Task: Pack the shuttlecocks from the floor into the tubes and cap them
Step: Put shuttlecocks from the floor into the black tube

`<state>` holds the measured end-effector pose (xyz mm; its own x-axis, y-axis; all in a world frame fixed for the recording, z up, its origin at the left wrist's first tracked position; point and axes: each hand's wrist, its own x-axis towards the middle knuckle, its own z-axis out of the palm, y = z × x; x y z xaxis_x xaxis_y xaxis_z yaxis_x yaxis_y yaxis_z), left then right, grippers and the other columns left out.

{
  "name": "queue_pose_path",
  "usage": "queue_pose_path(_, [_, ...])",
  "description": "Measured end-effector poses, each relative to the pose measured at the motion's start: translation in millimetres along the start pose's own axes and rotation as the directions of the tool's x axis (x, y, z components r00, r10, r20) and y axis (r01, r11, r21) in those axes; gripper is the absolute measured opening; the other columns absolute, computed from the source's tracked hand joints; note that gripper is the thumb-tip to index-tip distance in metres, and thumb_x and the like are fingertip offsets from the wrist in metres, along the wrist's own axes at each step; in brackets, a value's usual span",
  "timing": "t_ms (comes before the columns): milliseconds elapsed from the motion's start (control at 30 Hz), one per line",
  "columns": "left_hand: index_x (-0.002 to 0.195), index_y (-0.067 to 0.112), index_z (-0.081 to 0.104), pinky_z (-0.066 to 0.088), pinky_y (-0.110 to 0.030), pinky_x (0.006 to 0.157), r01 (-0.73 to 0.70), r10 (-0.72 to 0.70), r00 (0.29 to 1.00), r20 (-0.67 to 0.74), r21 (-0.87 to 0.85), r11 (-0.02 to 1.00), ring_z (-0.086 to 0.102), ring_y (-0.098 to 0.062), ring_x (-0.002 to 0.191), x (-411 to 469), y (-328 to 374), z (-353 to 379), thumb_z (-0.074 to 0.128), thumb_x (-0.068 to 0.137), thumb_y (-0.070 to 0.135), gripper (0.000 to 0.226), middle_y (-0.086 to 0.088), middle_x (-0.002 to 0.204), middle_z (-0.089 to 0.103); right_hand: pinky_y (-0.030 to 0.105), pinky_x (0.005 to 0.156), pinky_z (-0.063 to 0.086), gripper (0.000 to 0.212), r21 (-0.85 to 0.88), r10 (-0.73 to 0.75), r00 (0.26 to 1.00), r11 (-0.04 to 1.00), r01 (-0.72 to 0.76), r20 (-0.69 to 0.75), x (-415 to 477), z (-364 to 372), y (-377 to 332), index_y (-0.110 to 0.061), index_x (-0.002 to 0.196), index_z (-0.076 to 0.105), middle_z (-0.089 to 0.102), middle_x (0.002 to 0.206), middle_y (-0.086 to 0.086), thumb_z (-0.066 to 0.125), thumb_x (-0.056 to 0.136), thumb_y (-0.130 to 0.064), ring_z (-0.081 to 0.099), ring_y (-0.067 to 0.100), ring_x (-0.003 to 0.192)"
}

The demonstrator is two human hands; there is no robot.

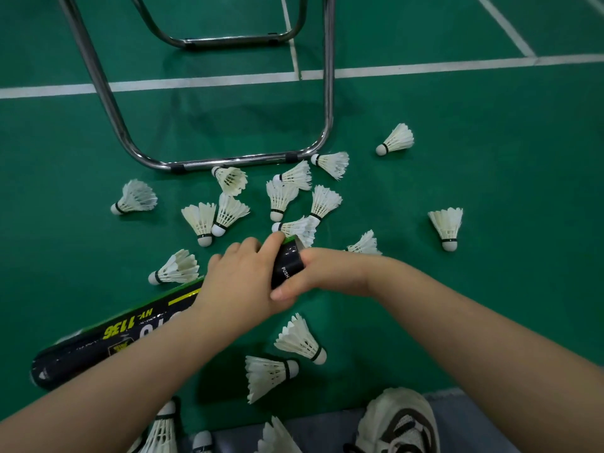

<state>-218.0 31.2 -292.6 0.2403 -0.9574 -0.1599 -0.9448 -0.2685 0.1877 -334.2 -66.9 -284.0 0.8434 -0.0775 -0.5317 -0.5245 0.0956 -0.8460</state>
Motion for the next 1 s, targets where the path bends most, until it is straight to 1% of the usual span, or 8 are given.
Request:
queue_pose_path(100, [0.132,0.029,0.026,0.042,-0.039,0.088,0.025,-0.026,1.0,-0.008,-0.044,0.999,0.05,-0.025,0.105,14.2,5.6,-0.6,0.06,0.07,0.056,0.076,-0.003,0.11,0.051,0.018,0.071,0.046,0.005,0.191,-0.104,0.915,0.963,0.191,-0.39,-1.0,1.8,11.0,-0.017,0.076,0.065,0.062,0.074,-0.002,0.066,0.076,-0.022,0.057,0.007,0.072])
queue_pose_path(200, [0.131,0.028,0.026,0.046,-0.041,0.087,0.059,-0.057,0.998,0.029,-0.072,0.996,0.051,-0.027,0.104,29.1,11.6,2.3,0.063,0.069,0.059,0.079,-0.004,0.109,0.052,0.024,0.074,0.047,0.013,0.212,-0.068,0.558,0.881,0.422,-0.827,-16.7,-22.9,35.0,-0.021,0.068,0.068,0.062,0.065,-0.004,0.06,0.078,-0.024,0.058,0.006,0.067])
queue_pose_path(300, [0.134,0.028,0.024,0.046,-0.041,0.087,0.065,-0.063,0.996,0.066,-0.032,0.997,0.051,-0.027,0.105,34.4,16.9,10.6,0.061,0.069,0.061,0.081,-0.004,0.109,0.051,0.024,0.068,0.041,0.011,0.126,0.084,0.309,0.985,0.118,-0.947,-30.4,-55.4,76.0,-0.022,0.081,0.065,0.063,0.075,-0.006,0.056,0.087,-0.02,0.058,0.006,0.075])
queue_pose_path(400, [0.132,0.028,0.025,0.045,-0.039,0.086,0.053,-0.053,0.994,0.091,0.002,0.999,0.05,-0.027,0.105,37.0,22.7,20.5,0.061,0.07,0.062,0.079,-0.004,0.109,0.051,0.034,0.085,0.045,0.028,0.06,0.153,0.323,0.958,-0.28,-0.934,-29.1,-73.7,124.7,-0.021,0.114,0.056,0.062,0.105,-0.004,0.056,0.088,-0.031,0.056,0.016,0.099])
queue_pose_path(567, [0.126,0.027,0.027,0.044,-0.04,0.084,0.067,-0.064,0.989,0.131,-0.016,0.998,0.05,-0.026,0.102,43.9,30.7,29.7,0.061,0.07,0.061,0.074,-0.003,0.105,0.05,0.044,0.099,0.041,0.055,-0.042,0.161,0.462,0.916,-0.399,-0.872,-15.4,-75.2,154.2,-0.022,0.122,0.055,0.06,0.12,-0.004,0.068,0.075,-0.047,0.053,0.02,0.114])
queue_pose_path(733, [0.126,0.026,0.028,0.045,-0.04,0.084,0.085,-0.08,0.986,0.147,-0.032,0.996,0.05,-0.025,0.101,50.7,33.6,34.5,0.06,0.07,0.062,0.074,-0.003,0.106,0.051,0.033,0.073,0.043,0.013,0.027,0.118,0.474,0.981,-0.194,-0.873,-5.0,-82.1,147.3,-0.014,0.083,0.064,0.065,0.083,0.004,0.063,0.084,-0.027,0.058,0.025,0.08])
queue_pose_path(867, [0.126,0.027,0.027,0.045,-0.04,0.082,0.087,-0.082,0.985,0.153,-0.029,0.996,0.051,-0.025,0.101,55.3,32.9,37.9,0.06,0.07,0.062,0.074,-0.002,0.107,0.051,0.03,0.058,0.025,0.025,0.162,0.087,0.361,0.969,0.184,-0.929,-8.3,-78.5,123.1,0.0,0.07,0.051,0.042,0.065,0.004,0.061,0.081,-0.02,0.034,0.016,0.063])
queue_pose_path(1000, [0.123,0.027,0.029,0.045,-0.038,0.079,0.085,-0.077,0.984,0.161,-0.04,0.996,0.051,-0.024,0.099,56.1,33.1,39.3,0.06,0.069,0.063,0.071,-0.001,0.103,0.05,0.031,0.062,0.031,0.029,0.14,-0.002,0.365,0.921,0.364,-0.931,-10.0,-58.9,101.1,0.005,0.068,0.047,0.042,0.065,0.008,0.059,0.069,-0.021,0.035,0.017,0.064])
